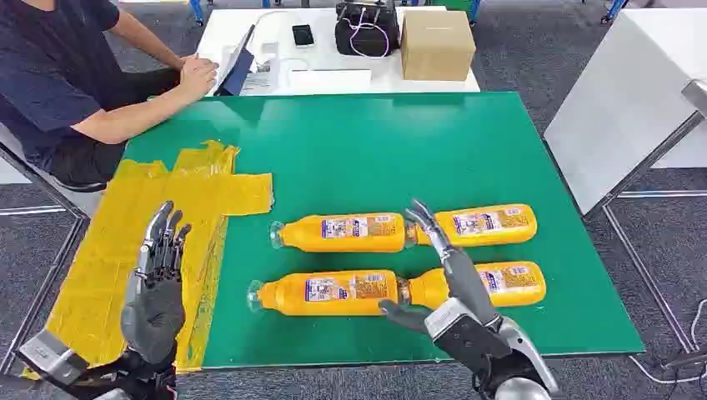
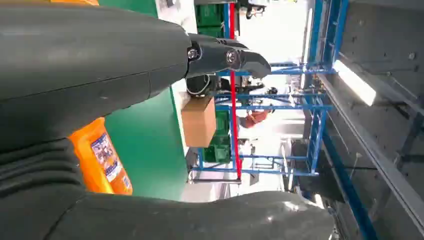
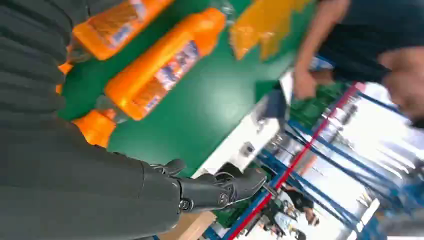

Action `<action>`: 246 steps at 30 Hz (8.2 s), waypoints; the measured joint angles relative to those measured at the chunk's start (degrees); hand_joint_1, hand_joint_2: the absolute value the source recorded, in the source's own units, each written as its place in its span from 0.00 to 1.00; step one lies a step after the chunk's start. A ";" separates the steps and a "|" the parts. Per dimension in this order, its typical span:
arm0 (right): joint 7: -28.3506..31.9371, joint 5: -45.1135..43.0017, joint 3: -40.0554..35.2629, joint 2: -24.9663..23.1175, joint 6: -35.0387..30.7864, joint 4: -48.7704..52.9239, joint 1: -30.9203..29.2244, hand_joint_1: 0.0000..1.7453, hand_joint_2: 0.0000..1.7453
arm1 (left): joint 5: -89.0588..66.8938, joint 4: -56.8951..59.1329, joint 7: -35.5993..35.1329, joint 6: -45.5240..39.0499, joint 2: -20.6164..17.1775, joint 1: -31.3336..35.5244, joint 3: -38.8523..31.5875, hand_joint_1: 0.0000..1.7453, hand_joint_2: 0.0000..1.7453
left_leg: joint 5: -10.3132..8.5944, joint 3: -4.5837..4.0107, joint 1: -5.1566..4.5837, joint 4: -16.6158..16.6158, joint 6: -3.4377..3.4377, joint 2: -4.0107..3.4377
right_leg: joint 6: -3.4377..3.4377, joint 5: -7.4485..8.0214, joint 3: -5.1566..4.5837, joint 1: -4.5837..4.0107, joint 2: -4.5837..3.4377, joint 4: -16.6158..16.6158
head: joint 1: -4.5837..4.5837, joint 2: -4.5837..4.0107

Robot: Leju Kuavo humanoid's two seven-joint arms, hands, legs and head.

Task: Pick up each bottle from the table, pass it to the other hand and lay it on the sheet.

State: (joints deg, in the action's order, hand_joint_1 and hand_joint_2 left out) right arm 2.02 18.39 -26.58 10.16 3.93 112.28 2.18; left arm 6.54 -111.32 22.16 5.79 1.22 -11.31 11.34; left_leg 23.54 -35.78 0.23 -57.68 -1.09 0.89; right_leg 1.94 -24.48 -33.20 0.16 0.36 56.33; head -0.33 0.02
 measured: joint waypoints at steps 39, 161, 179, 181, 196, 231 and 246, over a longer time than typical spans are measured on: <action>-8.05 8.18 -13.23 1.95 7.37 -15.81 -14.70 0.00 1.00 | 0.11 1.55 -3.02 2.60 0.00 4.20 1.22 0.00 0.00 | -0.05 0.00 0.00 0.00 -0.01 0.00 | 0.01 0.02 0.00 0.00 0.00 0.02 | 0.02 0.00; -3.72 3.33 -22.69 -3.78 -1.37 -24.22 -16.37 1.00 1.00 | 38.42 5.68 -24.50 8.64 -1.38 5.71 4.37 0.00 1.00 | -0.04 -0.11 -0.01 -0.01 0.00 0.02 | 0.01 0.01 -0.11 0.02 0.01 0.02 | 0.00 0.00; -3.90 3.66 -23.76 -4.26 -0.43 -25.42 -17.63 1.00 1.00 | 37.51 5.77 -23.41 10.62 -1.66 6.63 4.94 1.00 1.00 | -0.05 -0.11 -0.01 -0.01 0.00 0.01 | 0.01 0.01 -0.12 0.02 0.01 0.02 | 0.00 0.00; -4.05 3.75 -23.76 -4.30 -0.43 -25.42 -17.64 1.00 1.00 | 37.31 5.77 -23.26 10.95 -1.66 6.77 4.92 1.00 1.00 | -0.05 -0.11 -0.01 -0.01 0.00 0.01 | 0.01 0.00 -0.12 0.02 0.01 0.02 | 0.00 0.00; -4.77 4.44 -23.72 -4.89 -0.83 -25.40 -17.66 0.68 1.00 | 36.52 5.79 -23.26 11.72 -1.20 7.50 4.76 1.00 1.00 | -0.05 -0.11 -0.01 -0.01 0.00 0.01 | 0.01 0.01 -0.12 0.02 0.00 0.02 | 0.00 0.00; -10.41 21.23 1.55 -4.19 -1.07 -20.35 -7.91 0.00 1.00 | -64.71 -1.00 -23.46 -6.53 -1.81 3.30 -1.94 1.00 1.00 | -0.05 -0.07 -0.02 -0.01 0.00 -0.01 | 0.02 0.03 -0.10 0.03 0.00 0.01 | -0.02 0.00; -13.43 21.98 1.37 -6.20 3.15 -27.04 -15.77 0.00 1.00 | -70.84 11.19 -29.64 -1.94 -3.23 4.54 5.66 0.00 1.00 | -0.05 -0.15 -0.01 -0.01 -0.01 -0.02 | 0.01 0.02 -0.16 0.01 -0.01 0.03 | -0.02 0.00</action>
State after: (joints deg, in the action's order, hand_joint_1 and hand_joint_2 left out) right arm -11.41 40.37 -25.20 3.96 7.09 85.24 -13.59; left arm -64.30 -100.13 -7.48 3.85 -2.01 -6.77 17.01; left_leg 23.49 -35.93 0.22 -57.69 -1.09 0.88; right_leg 1.95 -24.46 -33.36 0.18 0.35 56.37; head -0.35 0.02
